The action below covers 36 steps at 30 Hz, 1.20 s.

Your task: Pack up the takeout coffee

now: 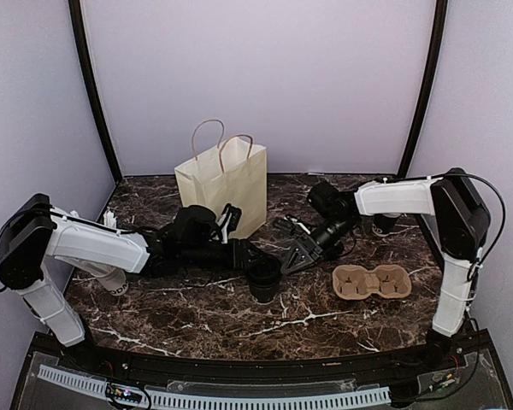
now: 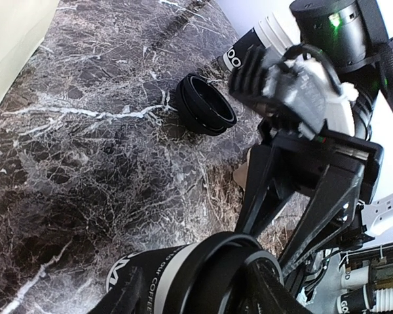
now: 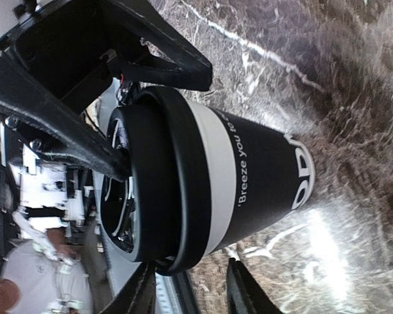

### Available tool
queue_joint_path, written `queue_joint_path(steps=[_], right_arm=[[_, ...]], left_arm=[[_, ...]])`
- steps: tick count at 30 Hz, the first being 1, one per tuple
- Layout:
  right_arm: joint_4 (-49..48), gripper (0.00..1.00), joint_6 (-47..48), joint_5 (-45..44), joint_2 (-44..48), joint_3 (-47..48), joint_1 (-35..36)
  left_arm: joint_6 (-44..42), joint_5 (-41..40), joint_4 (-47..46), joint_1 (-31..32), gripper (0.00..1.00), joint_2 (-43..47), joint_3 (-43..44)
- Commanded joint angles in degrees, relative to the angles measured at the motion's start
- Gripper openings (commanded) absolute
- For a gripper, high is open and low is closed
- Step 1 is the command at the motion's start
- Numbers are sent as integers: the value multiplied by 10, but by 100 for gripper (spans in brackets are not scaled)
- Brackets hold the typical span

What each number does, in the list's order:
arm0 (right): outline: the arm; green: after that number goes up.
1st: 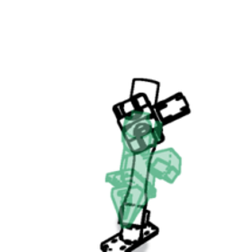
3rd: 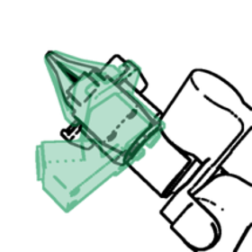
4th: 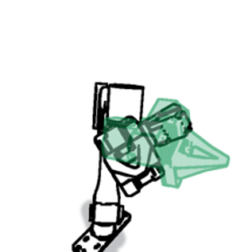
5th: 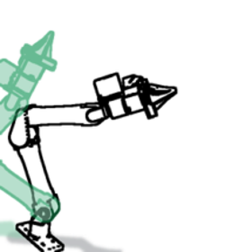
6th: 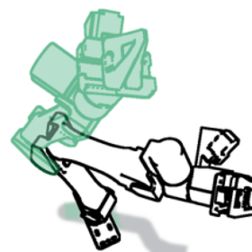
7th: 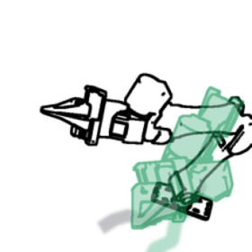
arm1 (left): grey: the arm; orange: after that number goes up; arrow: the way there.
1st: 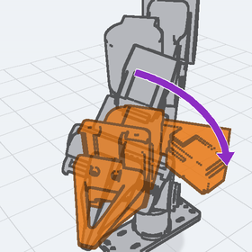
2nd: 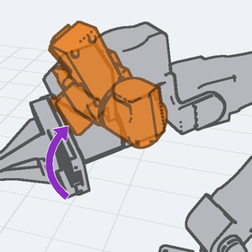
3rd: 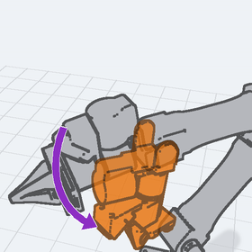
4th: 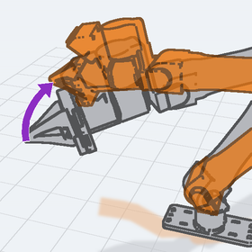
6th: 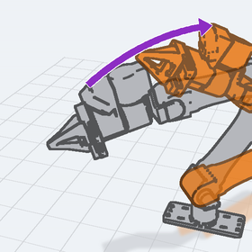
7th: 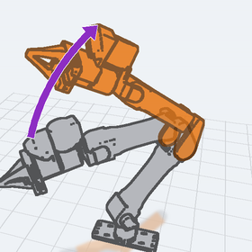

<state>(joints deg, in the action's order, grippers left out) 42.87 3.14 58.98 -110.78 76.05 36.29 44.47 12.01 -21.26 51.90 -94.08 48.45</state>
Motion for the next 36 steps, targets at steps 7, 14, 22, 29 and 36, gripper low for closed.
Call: queue_joint_path(steps=[7,14,22,29,36], right_arm=[[-8,42,51,-71,50,22,-8],[35,47,90,-38,1,86,-18],[65,49,111,-6,-26,111,2],[68,49,124,5,-24,97,11],[77,41,132,30,-40,102,15]], left_arm=[[-103,6,67,4,57,34,7],[-150,14,77,4,66,36,38],[-193,-51,153,3,77,44,108],[-116,-69,221,9,77,114,56],[-65,-55,244,47,77,139,30]])
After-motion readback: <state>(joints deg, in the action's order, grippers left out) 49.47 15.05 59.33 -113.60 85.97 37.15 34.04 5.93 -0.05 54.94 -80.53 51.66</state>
